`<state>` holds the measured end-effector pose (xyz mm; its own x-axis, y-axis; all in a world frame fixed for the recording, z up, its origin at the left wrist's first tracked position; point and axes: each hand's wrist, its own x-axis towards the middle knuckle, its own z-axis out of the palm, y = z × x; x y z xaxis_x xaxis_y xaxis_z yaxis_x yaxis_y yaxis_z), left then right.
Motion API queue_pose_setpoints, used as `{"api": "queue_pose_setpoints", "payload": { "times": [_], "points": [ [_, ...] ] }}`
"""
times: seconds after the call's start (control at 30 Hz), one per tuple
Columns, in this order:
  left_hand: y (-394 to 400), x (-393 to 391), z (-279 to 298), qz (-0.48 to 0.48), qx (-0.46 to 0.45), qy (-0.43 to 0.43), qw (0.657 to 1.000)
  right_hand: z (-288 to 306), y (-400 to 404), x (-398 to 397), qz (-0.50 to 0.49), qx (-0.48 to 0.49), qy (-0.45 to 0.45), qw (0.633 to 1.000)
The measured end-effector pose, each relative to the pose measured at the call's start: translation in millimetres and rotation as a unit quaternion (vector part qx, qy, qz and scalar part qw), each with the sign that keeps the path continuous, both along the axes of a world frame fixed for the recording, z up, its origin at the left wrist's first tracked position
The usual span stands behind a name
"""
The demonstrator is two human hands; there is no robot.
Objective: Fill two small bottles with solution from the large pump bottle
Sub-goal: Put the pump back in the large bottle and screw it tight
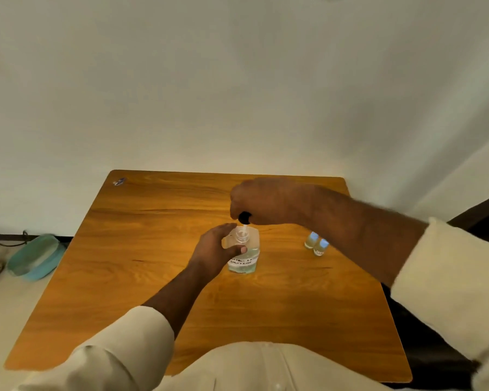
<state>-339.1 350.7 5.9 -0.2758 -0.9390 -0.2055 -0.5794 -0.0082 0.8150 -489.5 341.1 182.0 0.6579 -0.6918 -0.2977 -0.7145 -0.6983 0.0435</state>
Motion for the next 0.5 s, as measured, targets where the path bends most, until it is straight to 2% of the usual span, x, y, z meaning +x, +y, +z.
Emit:
{"api": "queue_pose_setpoints", "payload": {
  "times": [0.2,0.5],
  "points": [
    [0,5,-9,0.029,0.048,0.079,0.995,-45,-23,18,0.007,0.058,0.06,0.996],
    [-1,10,-12,0.007,0.05,0.065,0.997,-64,-13,20,-0.049,0.097,0.071,0.992]
  ]
}}
